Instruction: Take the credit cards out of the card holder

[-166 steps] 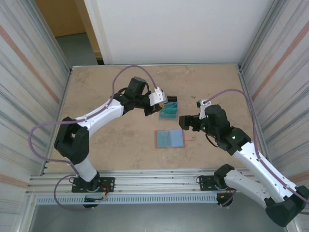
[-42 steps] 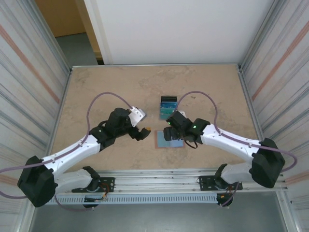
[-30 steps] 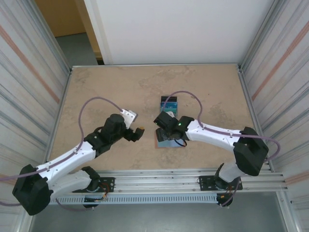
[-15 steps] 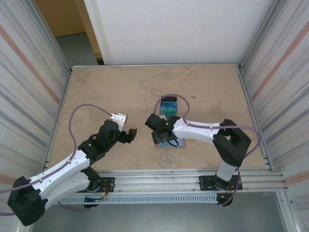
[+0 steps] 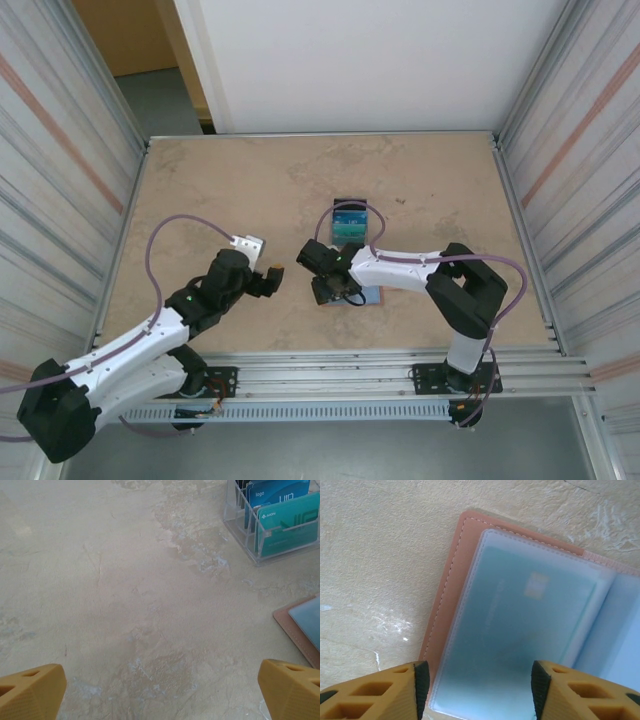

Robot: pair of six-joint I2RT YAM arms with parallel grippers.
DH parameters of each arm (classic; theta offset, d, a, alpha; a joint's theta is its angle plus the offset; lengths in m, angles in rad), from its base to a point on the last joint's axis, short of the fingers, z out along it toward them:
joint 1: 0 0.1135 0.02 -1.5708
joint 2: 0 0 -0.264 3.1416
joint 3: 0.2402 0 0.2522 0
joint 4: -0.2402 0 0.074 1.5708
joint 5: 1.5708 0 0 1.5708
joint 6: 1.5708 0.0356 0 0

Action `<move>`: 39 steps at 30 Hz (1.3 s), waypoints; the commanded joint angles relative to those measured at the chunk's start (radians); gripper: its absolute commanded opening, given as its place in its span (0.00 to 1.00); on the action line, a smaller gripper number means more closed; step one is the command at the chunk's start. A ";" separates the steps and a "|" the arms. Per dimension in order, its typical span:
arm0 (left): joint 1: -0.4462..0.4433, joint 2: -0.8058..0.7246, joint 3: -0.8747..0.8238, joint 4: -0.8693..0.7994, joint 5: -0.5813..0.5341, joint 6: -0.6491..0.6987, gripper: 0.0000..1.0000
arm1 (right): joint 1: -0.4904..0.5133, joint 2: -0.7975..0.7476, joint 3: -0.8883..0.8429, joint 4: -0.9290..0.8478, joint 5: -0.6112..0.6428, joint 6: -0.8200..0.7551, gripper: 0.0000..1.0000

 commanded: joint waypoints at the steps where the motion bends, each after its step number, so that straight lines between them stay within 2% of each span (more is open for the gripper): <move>1: 0.001 -0.002 0.016 -0.011 -0.020 -0.013 0.99 | 0.003 0.003 -0.016 0.007 -0.010 0.022 0.56; 11: 0.000 0.005 0.027 -0.013 -0.005 -0.007 0.99 | -0.009 -0.013 -0.040 0.021 -0.018 0.022 0.49; 21: 0.001 0.011 0.038 -0.019 -0.004 0.004 0.99 | -0.017 -0.020 -0.070 0.079 -0.081 0.015 0.29; 27: 0.001 0.011 0.051 -0.026 0.012 0.005 0.99 | -0.014 -0.055 -0.083 0.090 -0.107 0.011 0.24; 33: 0.001 0.001 0.060 -0.030 0.032 0.000 0.99 | 0.000 -0.098 -0.095 0.085 -0.120 -0.001 0.24; 39: 0.000 -0.006 0.081 -0.043 0.030 -0.003 0.99 | 0.001 -0.097 -0.067 -0.003 0.006 0.004 0.29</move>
